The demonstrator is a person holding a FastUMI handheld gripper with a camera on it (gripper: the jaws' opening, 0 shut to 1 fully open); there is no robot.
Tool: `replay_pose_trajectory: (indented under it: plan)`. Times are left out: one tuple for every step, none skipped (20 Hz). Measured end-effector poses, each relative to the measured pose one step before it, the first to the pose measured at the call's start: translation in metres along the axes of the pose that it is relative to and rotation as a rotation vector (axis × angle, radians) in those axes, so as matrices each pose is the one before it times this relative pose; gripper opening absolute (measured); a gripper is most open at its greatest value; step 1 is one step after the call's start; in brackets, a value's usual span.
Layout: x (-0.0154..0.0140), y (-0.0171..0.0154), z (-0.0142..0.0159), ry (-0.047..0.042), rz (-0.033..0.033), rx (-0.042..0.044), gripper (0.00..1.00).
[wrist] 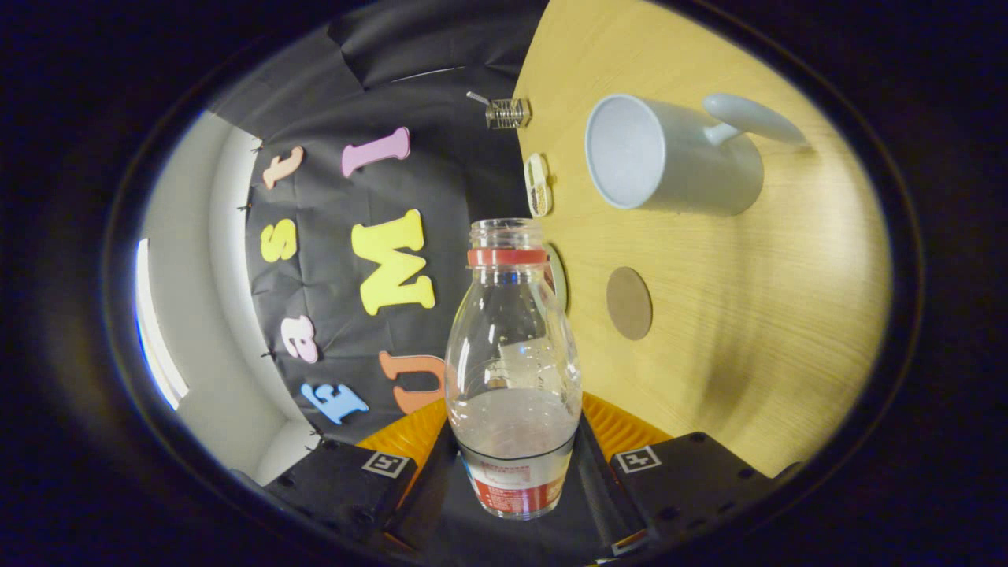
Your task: Take the bottle from table, then pour the juice into the cup, finally place the bottle on the coaster
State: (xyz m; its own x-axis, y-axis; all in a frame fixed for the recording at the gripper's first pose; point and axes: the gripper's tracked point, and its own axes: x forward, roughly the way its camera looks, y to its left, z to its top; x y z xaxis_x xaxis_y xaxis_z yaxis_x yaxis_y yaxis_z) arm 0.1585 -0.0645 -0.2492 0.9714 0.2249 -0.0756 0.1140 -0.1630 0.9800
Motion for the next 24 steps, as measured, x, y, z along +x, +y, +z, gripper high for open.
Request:
replay_pose_trajectory:
  plan:
    - [-0.00046, 0.00081, 0.00141, -0.00253, 0.00461, 0.00611, 0.80]
    - [-0.00022, 0.00099, 0.00110, -0.00243, 0.00411, 0.00374, 0.80]
    - [-0.00042, 0.00009, 0.00153, -0.00180, 0.00526, 0.00597, 0.80]
    - [0.00051, 0.00134, 0.00034, -0.00055, 0.00227, 0.00438, 0.80]
    - [-0.00026, -0.00026, -0.00040, 0.00279, -0.00121, 0.00457, 0.80]
    - [0.00002, 0.00071, 0.00146, -0.00127, -0.00123, 0.00557, 0.80]
    - [-0.00039, 0.00004, 0.00190, -0.00402, 0.00133, 0.00695, 0.80]
    - [0.00032, 0.00104, 0.00096, -0.00285, 0.00460, 0.01071, 0.80]
    - [0.00055, -0.00033, 0.00101, 0.00013, 0.00291, 0.00832, 0.80]
    - [0.00110, 0.00130, -0.00005, -0.00166, 0.00691, 0.00898, 0.80]
    - [0.00185, 0.00077, 0.00072, -0.00037, 0.00610, 0.00889, 0.80]
    - [-0.00033, 0.00144, -0.00007, 0.00122, 0.00191, 0.01017, 0.80]
    - [0.00037, -0.00019, -0.00041, 0.00206, -0.00078, 0.00959, 0.80]
    - [0.00381, 0.00381, 0.00026, -0.00326, -0.00132, 0.01103, 0.80]
    - [0.00091, 0.00074, 0.00074, -0.00456, 0.00320, 0.01156, 0.80]
    - [0.00187, 0.00207, -0.00182, -0.00287, 0.00422, 0.00719, 0.80]
    - [0.00261, 0.00287, -0.00085, -0.00269, 0.00693, 0.00156, 0.80]
    - [0.00111, 0.00163, -0.00074, -0.00068, 0.00683, 0.00119, 0.80]
    - [0.00178, 0.00170, -0.00239, 0.00282, 0.00540, 0.00653, 0.80]
    - [-0.00266, -0.00137, -0.00145, 0.00744, -0.00104, 0.00452, 0.80]
    - [-0.00020, -0.00041, -0.00263, 0.00521, 0.00041, 0.00407, 0.80]
    - [-0.00017, 0.00279, -0.00014, 0.00206, 0.00240, 0.00455, 0.80]
    - [-0.00099, 0.00175, 0.00099, -0.00107, 0.00534, 0.00414, 0.80]
    - [0.00166, 0.00216, -0.00007, 0.00043, 0.00214, 0.00365, 0.80]
